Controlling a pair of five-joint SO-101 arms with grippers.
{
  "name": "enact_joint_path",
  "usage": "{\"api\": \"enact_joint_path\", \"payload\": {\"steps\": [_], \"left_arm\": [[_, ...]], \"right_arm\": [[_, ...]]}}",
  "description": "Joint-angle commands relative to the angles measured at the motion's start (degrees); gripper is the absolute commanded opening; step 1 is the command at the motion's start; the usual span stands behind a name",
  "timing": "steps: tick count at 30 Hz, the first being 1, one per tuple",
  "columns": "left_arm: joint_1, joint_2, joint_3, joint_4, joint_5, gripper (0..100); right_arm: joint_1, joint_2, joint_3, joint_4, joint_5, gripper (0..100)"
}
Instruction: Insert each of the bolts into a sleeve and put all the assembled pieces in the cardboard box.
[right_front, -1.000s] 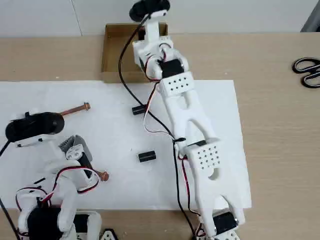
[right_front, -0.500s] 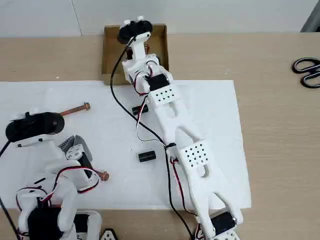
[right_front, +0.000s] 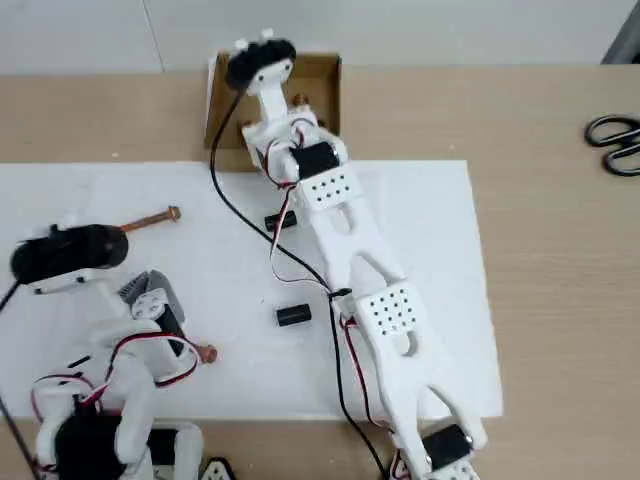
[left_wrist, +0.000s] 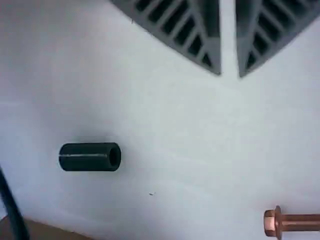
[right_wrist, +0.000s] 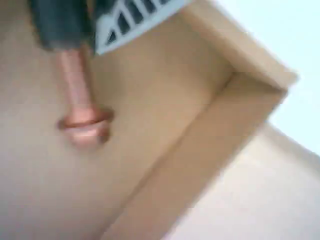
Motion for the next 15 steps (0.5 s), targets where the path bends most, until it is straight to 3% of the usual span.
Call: {"api": "enact_joint_path", "payload": {"steps": [1, 9, 15], "left_arm": [[-0.4, -0.4, -0.6, 0.2, -0.6, 1], [-0.4, -0.4, -0.6, 0.2, -0.5, 1], [-0.4, -0.4, -2.9, 1.6, -0.5, 1]], "right_arm": [[0.2, -1.6, -5.5, 1.0, 0.5, 26.7], [1.0, -1.8, -14.4, 5.1, 0.4, 26.7], [1.3, -11.2, -14.3, 21.2, 0.3, 26.6]]}}
